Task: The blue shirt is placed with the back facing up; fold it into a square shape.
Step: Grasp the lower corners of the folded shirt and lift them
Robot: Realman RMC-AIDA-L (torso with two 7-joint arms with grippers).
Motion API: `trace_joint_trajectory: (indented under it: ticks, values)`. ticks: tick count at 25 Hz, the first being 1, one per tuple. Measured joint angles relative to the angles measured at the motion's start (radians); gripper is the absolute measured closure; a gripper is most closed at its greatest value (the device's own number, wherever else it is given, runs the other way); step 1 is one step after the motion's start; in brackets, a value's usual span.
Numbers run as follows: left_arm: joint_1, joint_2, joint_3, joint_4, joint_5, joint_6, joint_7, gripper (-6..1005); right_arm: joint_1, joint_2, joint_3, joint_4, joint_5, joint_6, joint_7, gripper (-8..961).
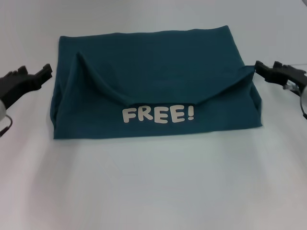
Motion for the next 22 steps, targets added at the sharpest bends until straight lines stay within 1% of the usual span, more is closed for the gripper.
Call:
trace_joint_trajectory:
  ticks: [3,5,6,7,8,9,12,16,19,22]
  values:
    - [0.072,0.0,0.105,0.08,0.001,0.074,-0.134,362,-0.051,-0.02,-0.056,-0.017,-0.007,-0.085,0.088,330]
    - [0.119,-0.001,0.164,0.137,0.001,0.134,-0.205,278,-0.091,-0.03,-0.12,-0.049,-0.008,-0.137,0.155,330]
    - [0.158,-0.001,0.208,0.181,0.002,0.169,-0.263,236,-0.115,-0.036,-0.156,-0.071,-0.008,-0.167,0.199,330]
    - [0.158,-0.001,0.208,0.181,0.002,0.169,-0.263,194,-0.132,-0.041,-0.188,-0.09,-0.008,-0.187,0.238,330]
    - [0.189,-0.002,0.237,0.209,0.003,0.191,-0.299,152,-0.15,-0.047,-0.219,-0.108,-0.008,-0.205,0.273,330]
    - [0.189,-0.002,0.237,0.209,0.003,0.191,-0.299,148,-0.174,-0.056,-0.255,-0.13,-0.008,-0.226,0.325,329]
    - [0.217,-0.002,0.248,0.222,0.022,0.203,-0.325,142,-0.222,-0.087,-0.329,-0.175,-0.008,-0.287,0.436,329]
    - [0.23,-0.002,0.245,0.233,0.11,0.212,-0.385,150,-0.253,-0.132,-0.362,-0.206,-0.04,-0.383,0.571,329]
    - [0.233,-0.003,0.244,0.235,0.166,0.212,-0.408,157,-0.258,-0.148,-0.358,-0.24,-0.116,-0.422,0.68,332]
    - [0.231,-0.004,0.25,0.235,0.207,0.211,-0.414,163,-0.251,-0.152,-0.357,-0.271,-0.215,-0.43,0.769,337]
